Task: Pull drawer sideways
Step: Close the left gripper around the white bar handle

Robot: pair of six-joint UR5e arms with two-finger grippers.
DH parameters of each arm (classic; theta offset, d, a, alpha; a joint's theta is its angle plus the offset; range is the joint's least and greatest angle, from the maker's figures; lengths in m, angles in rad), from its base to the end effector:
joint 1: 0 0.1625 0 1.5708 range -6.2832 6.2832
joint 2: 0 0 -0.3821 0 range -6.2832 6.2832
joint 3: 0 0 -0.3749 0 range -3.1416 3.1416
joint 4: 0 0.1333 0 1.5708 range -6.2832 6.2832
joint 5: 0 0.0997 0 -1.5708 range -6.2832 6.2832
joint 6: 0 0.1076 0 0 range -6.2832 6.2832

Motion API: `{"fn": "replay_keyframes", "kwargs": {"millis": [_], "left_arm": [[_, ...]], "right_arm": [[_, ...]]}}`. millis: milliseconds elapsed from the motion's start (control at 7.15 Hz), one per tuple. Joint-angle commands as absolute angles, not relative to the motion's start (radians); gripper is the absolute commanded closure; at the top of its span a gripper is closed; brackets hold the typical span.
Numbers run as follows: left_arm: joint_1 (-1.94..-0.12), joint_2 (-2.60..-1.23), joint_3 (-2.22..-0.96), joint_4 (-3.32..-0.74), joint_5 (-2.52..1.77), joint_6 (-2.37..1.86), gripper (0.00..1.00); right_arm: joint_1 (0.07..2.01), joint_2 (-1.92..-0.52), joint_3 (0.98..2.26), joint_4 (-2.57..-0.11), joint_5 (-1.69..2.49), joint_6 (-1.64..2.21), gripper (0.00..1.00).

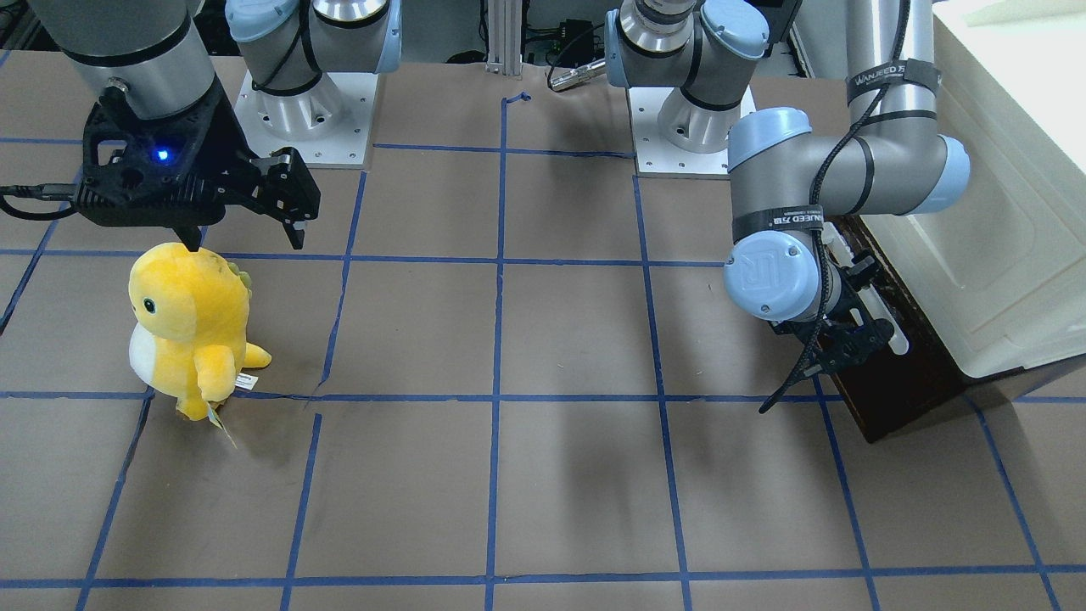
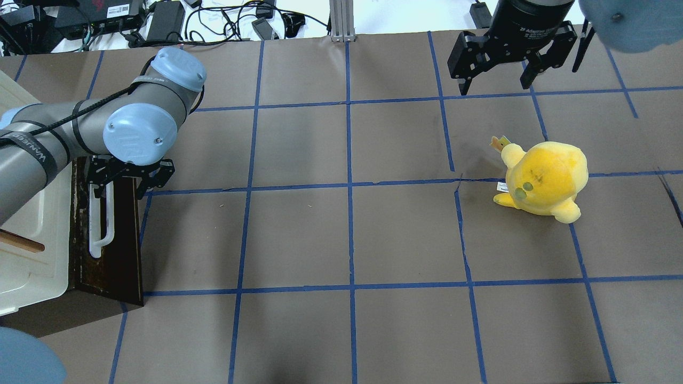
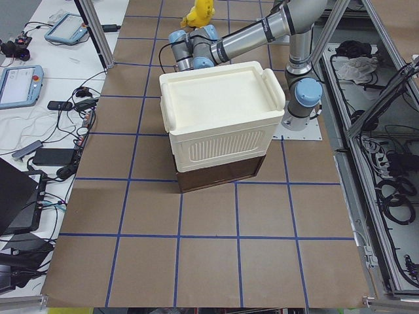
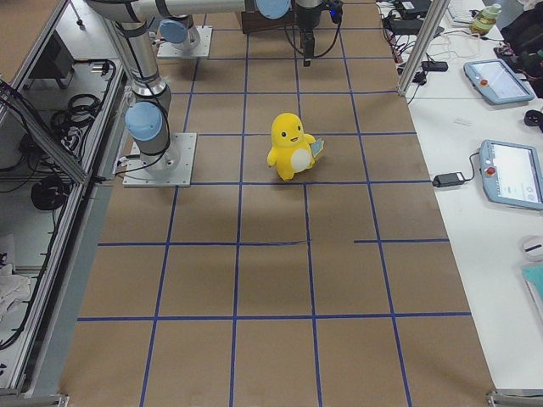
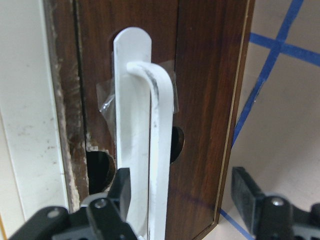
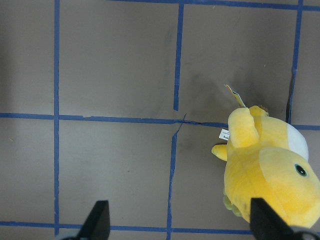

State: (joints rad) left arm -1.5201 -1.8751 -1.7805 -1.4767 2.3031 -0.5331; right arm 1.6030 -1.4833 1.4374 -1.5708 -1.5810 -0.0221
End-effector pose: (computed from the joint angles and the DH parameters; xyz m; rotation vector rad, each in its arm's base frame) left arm -0.0360 -0.5018 0.2290 -0.4871 2.2811 0.2681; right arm 0.1486 -0.5079 0.4574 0.0846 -3.1296 0.0719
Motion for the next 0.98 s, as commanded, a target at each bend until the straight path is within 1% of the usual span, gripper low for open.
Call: {"fn": "replay_keyframes", "kwargs": {"millis": [0,419,699,839], "left_arm": [[-1.513,-1.879,-1.781,-1.48,2.304,-0.545,0.26],[-1.513,-1.89,-1.781,-1.48,2.298,-0.555,0.25],[-1.511,-1.89,-1.786,-1.488,2.298,-0.546,0.27],[-1.511,-1.888,-1.787,-1.491,2.298,-0.546,0.32]], "right_arm": [[1.603,-1.483,1.437,-1.571,-1.582,-0.021,0.0],[1.603,-1.483,1.437,-1.571,-1.58,-0.021,0.0],[1.603,-1.483,1.437,-1.571,-1.58,-0.021,0.0],[1.603,-1.483,1.437,-1.571,-1.582,-0.021,0.0]]}}
